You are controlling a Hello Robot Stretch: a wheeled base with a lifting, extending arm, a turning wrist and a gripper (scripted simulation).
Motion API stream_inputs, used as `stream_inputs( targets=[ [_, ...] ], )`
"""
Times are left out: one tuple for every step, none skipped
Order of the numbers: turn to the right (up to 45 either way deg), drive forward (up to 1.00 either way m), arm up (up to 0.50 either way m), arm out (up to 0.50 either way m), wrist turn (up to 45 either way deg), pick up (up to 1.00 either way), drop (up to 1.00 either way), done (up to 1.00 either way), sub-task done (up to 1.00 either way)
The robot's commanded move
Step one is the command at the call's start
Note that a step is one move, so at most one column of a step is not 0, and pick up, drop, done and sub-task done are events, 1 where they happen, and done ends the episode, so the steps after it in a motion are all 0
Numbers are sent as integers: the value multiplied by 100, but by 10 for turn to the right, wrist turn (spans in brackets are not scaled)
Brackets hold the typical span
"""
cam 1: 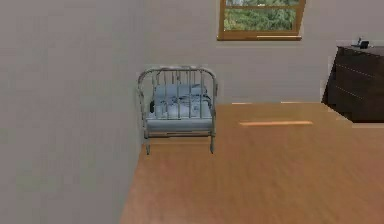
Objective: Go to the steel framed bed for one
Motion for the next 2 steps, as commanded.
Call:
stream_inputs(
  targets=[
    [0, 100, 0, 0, 0, 0, 0, 0, 0],
    [-450, 0, 0, 0, 0, 0, 0, 0, 0]
  ],
)
